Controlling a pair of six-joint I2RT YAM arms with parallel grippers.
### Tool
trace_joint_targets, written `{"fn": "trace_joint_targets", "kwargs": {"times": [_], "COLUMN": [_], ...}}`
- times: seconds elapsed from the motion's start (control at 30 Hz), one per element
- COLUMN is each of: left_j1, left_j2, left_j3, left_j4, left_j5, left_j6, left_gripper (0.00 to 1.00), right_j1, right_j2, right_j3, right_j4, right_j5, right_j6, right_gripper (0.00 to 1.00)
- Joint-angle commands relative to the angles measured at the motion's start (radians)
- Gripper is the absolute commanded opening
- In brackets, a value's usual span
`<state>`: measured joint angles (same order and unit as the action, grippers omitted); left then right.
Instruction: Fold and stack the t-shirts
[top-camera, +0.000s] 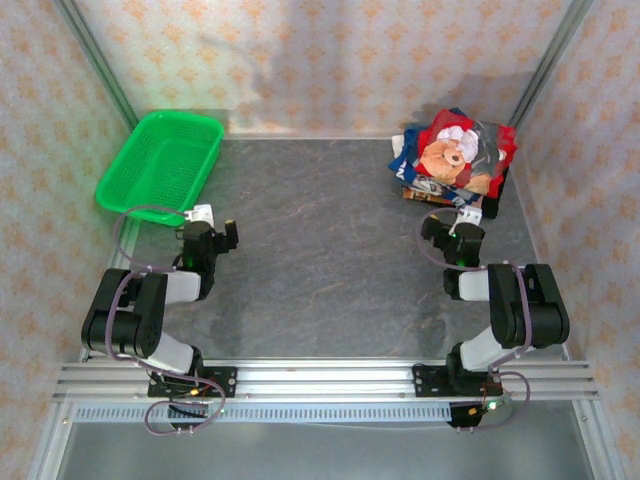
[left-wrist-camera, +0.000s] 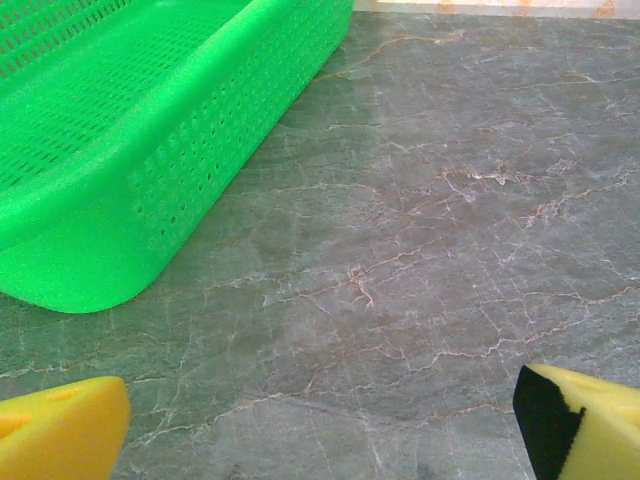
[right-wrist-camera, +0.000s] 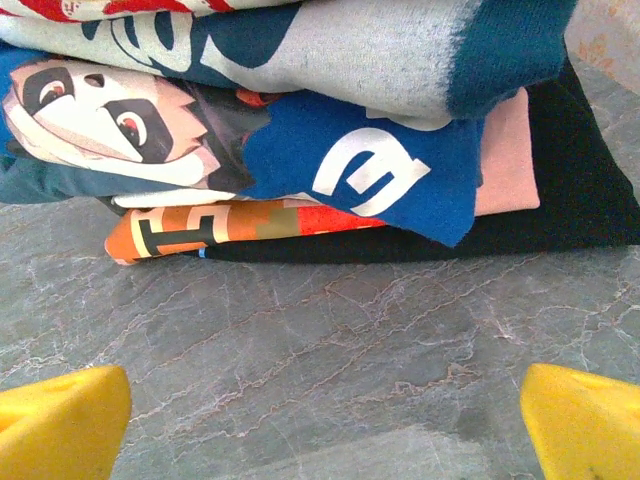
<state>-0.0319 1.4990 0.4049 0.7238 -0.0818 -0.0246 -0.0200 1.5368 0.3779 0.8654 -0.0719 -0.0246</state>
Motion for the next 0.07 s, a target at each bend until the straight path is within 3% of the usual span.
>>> {"fn": "trace_joint_targets", "kwargs": {"times": [0.0,0.03], "left_j1": [0.005,0.004], "left_j2": [-0.005,-0.005], "left_j3": [0.012,0.012], "left_j4": [0.032,0.032], "left_j5": [-0.001,0.0], "left_j6": [0.017,0.017], "left_gripper": [1.0,1.0], "right_j1": [0.005,0.005], "right_j2": [0.006,0.004], "right_j3": [0.018,0.009], "right_j4": [-0.004,0.013], "right_j5": [-0.011,-0.007], "right_j6": [-0.014,-0.013], "right_gripper": [0.99,0.99]}}
